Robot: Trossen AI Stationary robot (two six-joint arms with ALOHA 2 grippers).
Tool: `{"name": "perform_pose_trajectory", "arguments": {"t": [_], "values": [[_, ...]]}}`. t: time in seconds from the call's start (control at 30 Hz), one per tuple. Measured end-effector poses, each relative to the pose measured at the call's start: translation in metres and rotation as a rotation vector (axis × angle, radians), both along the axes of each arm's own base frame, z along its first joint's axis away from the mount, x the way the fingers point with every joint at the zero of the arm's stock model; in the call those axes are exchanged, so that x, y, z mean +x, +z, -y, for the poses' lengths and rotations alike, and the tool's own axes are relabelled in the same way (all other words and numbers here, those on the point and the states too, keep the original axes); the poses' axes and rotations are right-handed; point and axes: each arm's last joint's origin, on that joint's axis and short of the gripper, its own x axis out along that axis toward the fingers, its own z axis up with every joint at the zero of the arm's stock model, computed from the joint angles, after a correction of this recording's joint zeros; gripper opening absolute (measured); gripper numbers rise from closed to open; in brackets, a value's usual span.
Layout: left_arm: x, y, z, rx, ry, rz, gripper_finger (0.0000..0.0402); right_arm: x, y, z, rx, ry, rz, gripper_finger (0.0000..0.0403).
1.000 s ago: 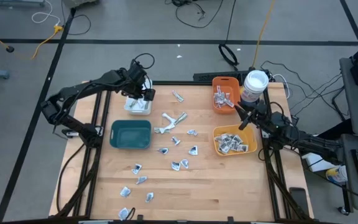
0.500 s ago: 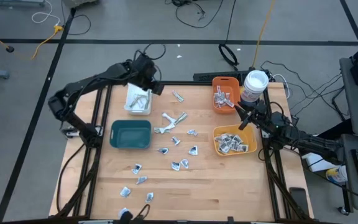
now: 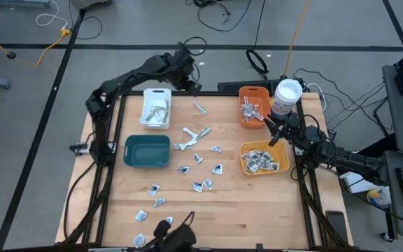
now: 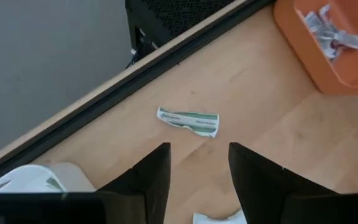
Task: Pick & Place First Aid Supplies
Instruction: Put the bandage into the white bin
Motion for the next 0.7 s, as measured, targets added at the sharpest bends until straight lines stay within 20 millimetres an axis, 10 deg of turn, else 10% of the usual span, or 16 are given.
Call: {"name": "perform_pose_trajectory", "arguments": {"t": [0.7], "values": [[0.067, -0.089, -0.013, -0.108, -0.04, -0.229, 0.0182, 0.0, 0.0, 0.0, 0.0, 0.0, 0.0, 0.0118]]}}
